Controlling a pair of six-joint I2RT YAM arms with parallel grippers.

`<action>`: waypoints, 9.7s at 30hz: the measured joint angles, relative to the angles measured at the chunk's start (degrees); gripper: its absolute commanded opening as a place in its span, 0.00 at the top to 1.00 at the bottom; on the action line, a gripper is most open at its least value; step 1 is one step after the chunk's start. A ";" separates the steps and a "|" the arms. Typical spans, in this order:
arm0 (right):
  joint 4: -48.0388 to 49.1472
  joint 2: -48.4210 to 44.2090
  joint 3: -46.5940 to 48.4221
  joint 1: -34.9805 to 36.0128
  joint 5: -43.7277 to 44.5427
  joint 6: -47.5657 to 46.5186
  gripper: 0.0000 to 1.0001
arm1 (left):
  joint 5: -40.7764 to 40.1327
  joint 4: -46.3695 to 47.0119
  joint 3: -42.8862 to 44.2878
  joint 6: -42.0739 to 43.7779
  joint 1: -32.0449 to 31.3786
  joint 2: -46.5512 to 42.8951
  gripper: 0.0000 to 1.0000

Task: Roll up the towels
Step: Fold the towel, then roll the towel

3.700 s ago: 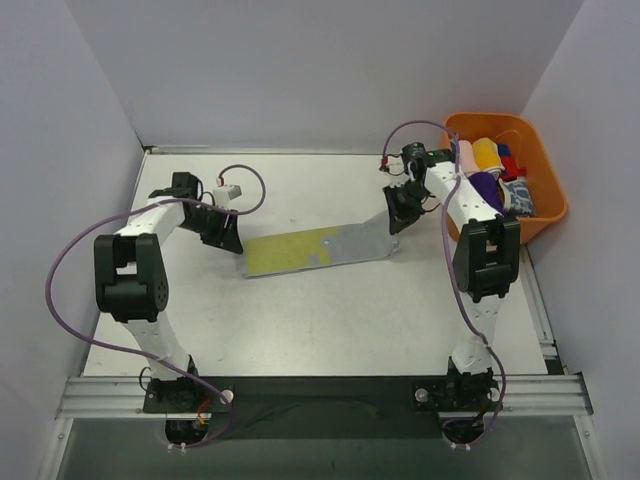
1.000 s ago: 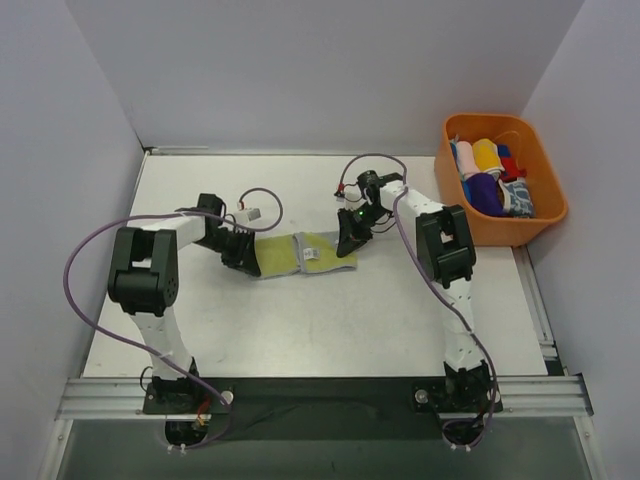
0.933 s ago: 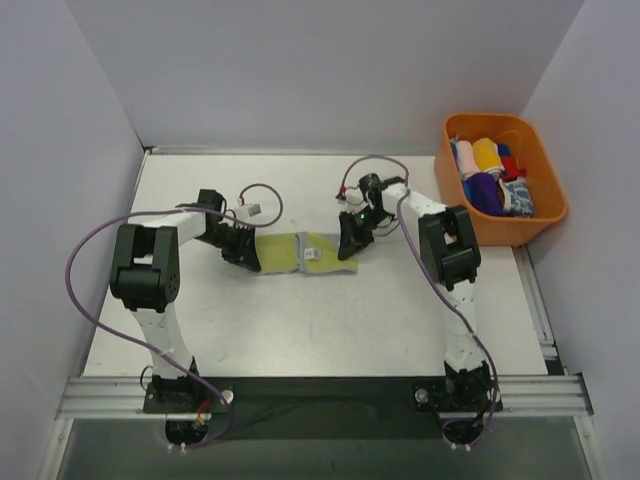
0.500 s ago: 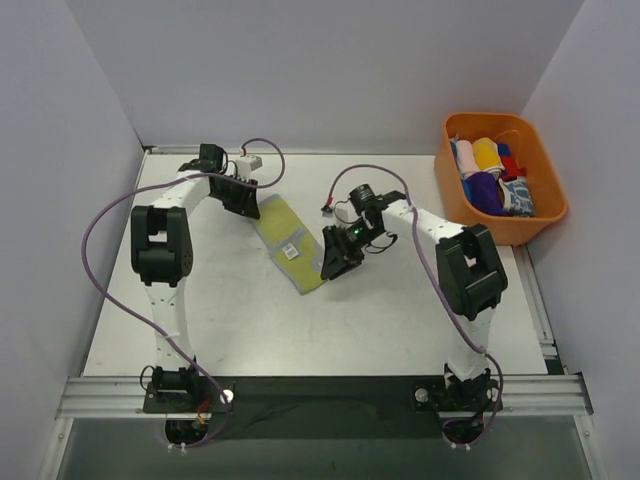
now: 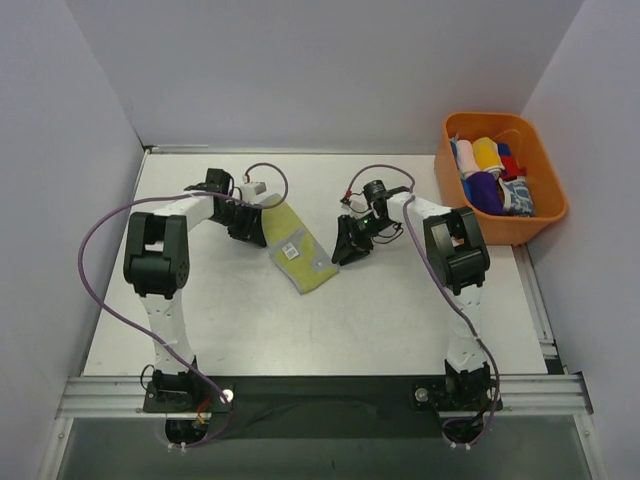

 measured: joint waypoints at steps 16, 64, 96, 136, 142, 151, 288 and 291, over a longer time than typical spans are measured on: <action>4.50 -2.45 -12.72 10.38 -11.89 5.44 0.65 | 1.09 0.50 17.99 0.59 0.09 11.39 0.57; 6.71 6.19 13.94 7.78 1.14 9.03 0.57 | 13.66 10.14 11.47 -14.78 -0.66 12.28 0.67; 10.14 7.96 10.78 6.93 -1.64 11.61 0.99 | 12.96 10.14 11.43 -14.71 -0.76 12.28 0.73; 7.10 -7.45 -1.64 10.43 -7.13 7.37 0.69 | -6.05 2.25 -31.67 35.58 -25.83 -36.83 0.61; 7.80 -1.22 -3.23 11.72 -7.43 8.55 0.70 | -11.04 5.68 -31.85 38.64 -31.78 -34.71 0.61; 8.83 0.50 -3.72 11.10 -7.19 8.76 0.70 | -15.87 10.12 -33.86 41.11 -33.22 -28.89 0.62; 2.58 -0.31 4.48 3.78 -7.87 9.79 0.36 | -4.44 -5.75 -0.87 28.17 -18.12 -3.54 0.91; 1.40 -0.31 3.76 5.42 -7.21 8.87 0.37 | -4.33 -5.77 -0.85 27.71 -18.18 -3.54 0.91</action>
